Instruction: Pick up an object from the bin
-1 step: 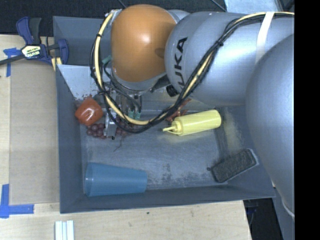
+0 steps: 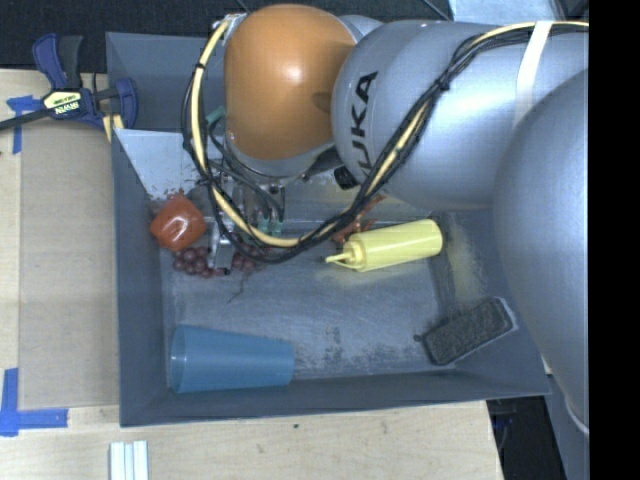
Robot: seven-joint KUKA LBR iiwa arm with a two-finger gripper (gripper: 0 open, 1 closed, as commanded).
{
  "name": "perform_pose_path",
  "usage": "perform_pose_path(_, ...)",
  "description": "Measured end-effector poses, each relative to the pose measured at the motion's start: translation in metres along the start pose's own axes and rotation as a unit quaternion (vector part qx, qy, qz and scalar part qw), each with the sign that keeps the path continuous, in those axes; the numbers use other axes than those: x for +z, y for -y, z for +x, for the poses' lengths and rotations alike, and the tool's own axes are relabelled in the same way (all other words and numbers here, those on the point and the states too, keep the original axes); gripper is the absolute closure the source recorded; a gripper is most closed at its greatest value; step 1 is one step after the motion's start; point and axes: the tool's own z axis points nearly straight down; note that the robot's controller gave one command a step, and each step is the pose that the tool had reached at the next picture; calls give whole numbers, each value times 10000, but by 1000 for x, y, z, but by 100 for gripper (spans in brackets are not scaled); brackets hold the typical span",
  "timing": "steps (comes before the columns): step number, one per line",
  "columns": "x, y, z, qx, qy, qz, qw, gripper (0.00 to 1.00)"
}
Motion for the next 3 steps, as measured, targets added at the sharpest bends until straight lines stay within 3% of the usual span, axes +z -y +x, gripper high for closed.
perform_pose_path(1,141,66,-14,-729,21,-3,9973,0)
perform_pose_path(2,75,71,-11,-861,79,-22,9963,0)
perform_pose_path(3,122,16,8,-807,-1,0,9967,0)
